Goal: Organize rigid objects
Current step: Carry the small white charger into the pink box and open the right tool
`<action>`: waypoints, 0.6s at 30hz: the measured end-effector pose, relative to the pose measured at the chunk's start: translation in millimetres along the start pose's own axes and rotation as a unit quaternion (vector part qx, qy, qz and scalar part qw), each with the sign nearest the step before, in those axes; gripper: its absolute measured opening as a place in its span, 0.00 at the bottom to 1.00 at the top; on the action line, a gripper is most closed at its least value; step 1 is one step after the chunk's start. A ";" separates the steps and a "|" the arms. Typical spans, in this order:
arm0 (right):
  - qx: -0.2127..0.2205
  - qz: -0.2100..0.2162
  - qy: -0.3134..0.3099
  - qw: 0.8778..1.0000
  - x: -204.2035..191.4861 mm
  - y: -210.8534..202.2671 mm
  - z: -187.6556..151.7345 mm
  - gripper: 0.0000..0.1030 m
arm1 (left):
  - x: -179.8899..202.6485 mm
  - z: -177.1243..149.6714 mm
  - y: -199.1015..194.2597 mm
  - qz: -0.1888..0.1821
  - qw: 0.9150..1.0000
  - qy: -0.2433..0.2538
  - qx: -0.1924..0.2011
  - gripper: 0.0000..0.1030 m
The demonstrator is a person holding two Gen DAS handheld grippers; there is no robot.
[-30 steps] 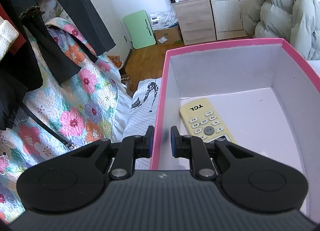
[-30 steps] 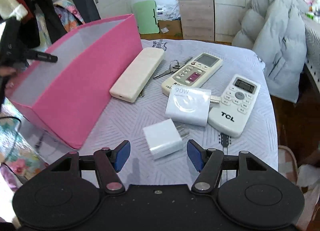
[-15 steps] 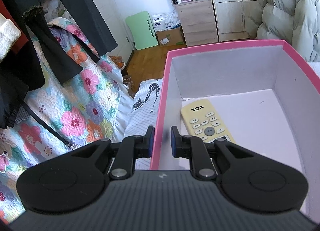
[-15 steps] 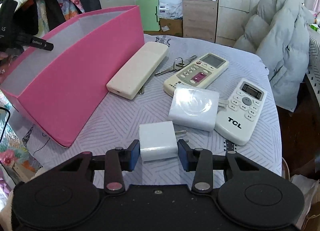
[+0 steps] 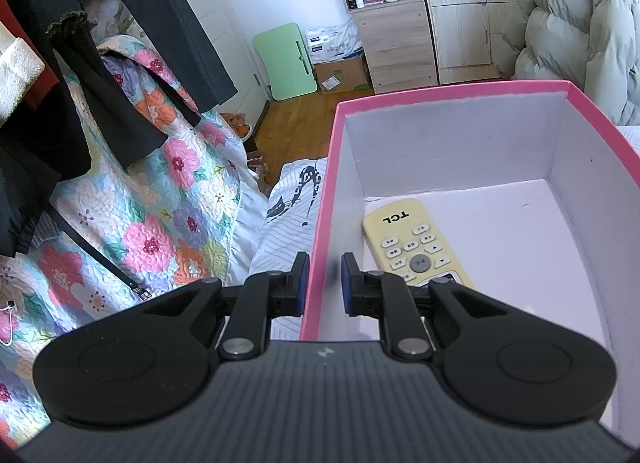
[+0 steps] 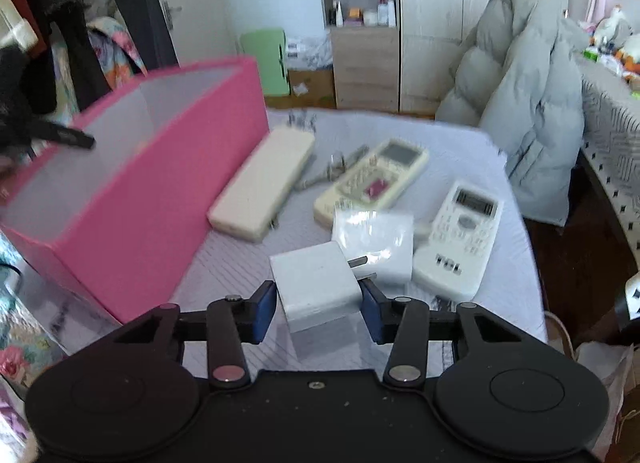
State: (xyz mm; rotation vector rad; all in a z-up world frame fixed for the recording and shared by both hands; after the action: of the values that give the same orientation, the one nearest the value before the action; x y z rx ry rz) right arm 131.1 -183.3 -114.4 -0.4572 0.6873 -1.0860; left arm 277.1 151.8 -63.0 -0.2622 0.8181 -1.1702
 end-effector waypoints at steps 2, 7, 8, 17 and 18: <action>0.010 0.011 -0.002 1.000 -7.6 -12.7 12.6 0.49 | -0.2 -0.1 0.1 -0.001 1.000 -0.002 0.000 0.14; 0.036 0.076 -0.042 0.996 -47.9 -31.0 60.8 0.49 | -3.3 -0.7 -0.9 -0.002 1.000 -0.007 0.004 0.14; 0.038 0.089 -0.054 0.994 -57.6 -29.8 71.4 0.49 | -3.3 -0.8 -1.1 -0.003 1.000 -0.006 0.004 0.14; -0.035 0.142 -0.166 0.975 -127.8 27.2 120.2 0.50 | -2.7 -2.3 -1.1 -0.003 1.000 -0.009 -0.002 0.13; -0.053 0.139 -0.183 0.972 -132.7 39.3 120.9 0.50 | -3.1 -2.2 -1.5 -0.005 1.000 -0.011 -0.001 0.13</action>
State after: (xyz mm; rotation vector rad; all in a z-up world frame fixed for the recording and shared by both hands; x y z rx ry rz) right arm 202.6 -45.0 -16.8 -0.6155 0.4653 -0.6785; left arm 274.0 154.4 -62.4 -0.2807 0.8000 -1.1741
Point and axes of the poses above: each gripper's, at about its wrist camera, not at the fingertips, and y roughly the way its jaws point, x to its right, z to its top, the point moved 6 cm from there along y, roughly the way its jaws point, and after that the axes turned 13 degrees about z, right-handed, at the moved point
